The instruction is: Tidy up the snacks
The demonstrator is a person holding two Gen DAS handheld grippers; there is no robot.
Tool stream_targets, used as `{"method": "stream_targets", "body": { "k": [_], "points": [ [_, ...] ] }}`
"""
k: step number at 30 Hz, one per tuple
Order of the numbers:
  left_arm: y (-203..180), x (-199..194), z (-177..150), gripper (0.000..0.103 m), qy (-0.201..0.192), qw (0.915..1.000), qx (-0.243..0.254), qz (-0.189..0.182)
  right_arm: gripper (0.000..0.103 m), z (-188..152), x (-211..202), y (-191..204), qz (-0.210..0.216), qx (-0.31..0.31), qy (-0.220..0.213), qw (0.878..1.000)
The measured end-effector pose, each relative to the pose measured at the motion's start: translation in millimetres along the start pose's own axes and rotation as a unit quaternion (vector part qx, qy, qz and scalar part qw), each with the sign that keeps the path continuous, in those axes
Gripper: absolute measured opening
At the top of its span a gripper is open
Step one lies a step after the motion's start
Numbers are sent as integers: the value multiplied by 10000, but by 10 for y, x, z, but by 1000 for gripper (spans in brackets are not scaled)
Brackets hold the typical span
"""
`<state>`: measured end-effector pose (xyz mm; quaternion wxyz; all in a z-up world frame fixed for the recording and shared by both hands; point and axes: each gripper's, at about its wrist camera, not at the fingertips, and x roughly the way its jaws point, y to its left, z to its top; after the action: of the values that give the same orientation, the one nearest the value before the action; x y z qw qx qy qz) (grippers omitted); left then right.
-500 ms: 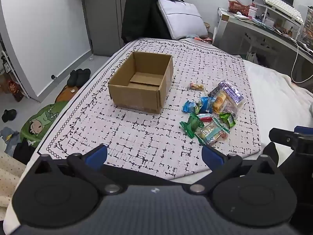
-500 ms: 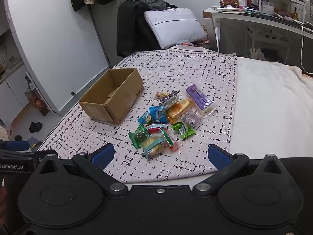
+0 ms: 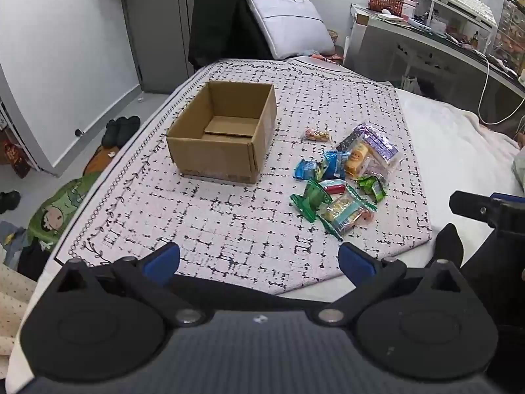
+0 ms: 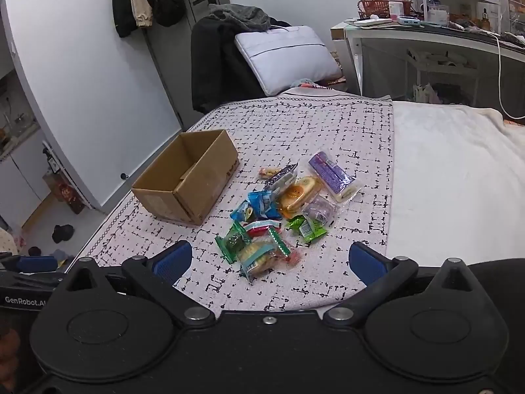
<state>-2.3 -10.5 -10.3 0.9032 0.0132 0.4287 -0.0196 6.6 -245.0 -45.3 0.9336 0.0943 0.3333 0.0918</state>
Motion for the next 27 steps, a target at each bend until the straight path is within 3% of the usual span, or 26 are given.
{"method": "stream_targets", "body": {
  "k": [27],
  "points": [
    [55,-23,-9,102,-75,9998,-106,150,103,8,31,36,-110,-125,-63,9998]
  ]
}}
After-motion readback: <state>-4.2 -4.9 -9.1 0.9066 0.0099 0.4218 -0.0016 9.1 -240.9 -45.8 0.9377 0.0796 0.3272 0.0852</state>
